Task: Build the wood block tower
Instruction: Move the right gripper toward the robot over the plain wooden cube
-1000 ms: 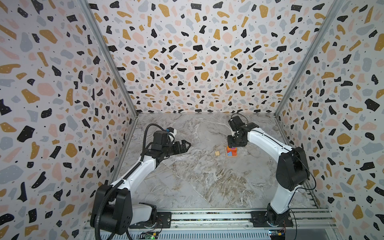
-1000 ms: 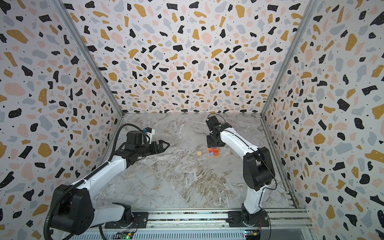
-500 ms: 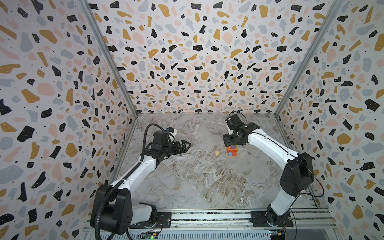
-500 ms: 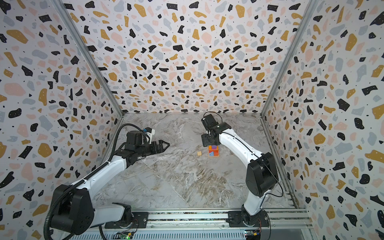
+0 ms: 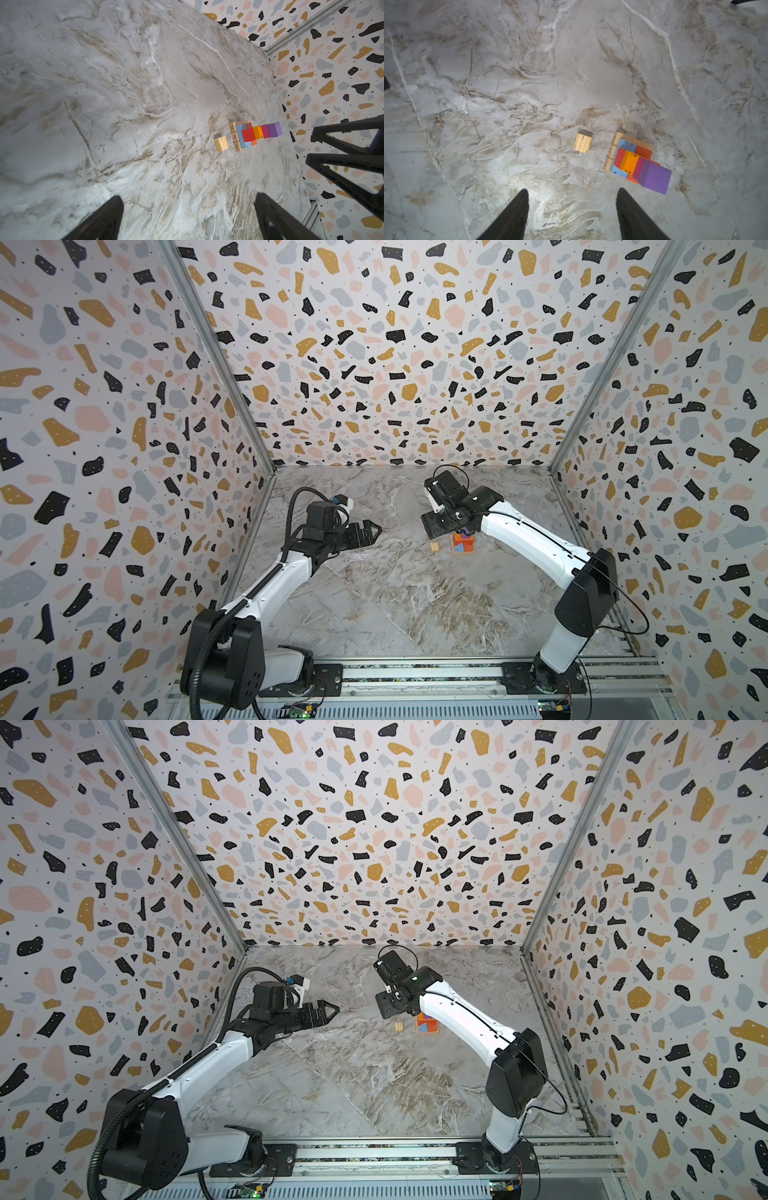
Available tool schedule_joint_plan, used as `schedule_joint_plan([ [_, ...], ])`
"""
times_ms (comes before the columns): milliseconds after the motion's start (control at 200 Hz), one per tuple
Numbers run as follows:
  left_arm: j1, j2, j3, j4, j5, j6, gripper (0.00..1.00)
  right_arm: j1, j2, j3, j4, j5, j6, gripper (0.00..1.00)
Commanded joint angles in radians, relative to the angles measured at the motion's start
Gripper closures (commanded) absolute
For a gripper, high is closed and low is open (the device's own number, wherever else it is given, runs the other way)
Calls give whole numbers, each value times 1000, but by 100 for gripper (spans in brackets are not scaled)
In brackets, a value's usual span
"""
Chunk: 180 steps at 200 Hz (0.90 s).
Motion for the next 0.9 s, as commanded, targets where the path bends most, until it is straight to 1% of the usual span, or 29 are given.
schedule_joint_plan([
  [0, 4, -11, -2, 13, 5, 13, 0, 12, 26, -24, 32, -35, 26, 32],
  [180, 4, -11, -4, 16, 6, 9, 0, 13, 88, -88, 91, -57, 45, 35],
  [360, 4, -11, -3, 18, 8, 8, 0, 11, 155, -108, 118, -26, 70, 40],
  [496, 4, -9, -3, 19, 11, 7, 0, 8, 197, -111, 127, 0, 96, 40],
  [896, 4, -13, -5, 19, 10, 7, 0, -25, 274, -110, 156, 9, 132, 40],
])
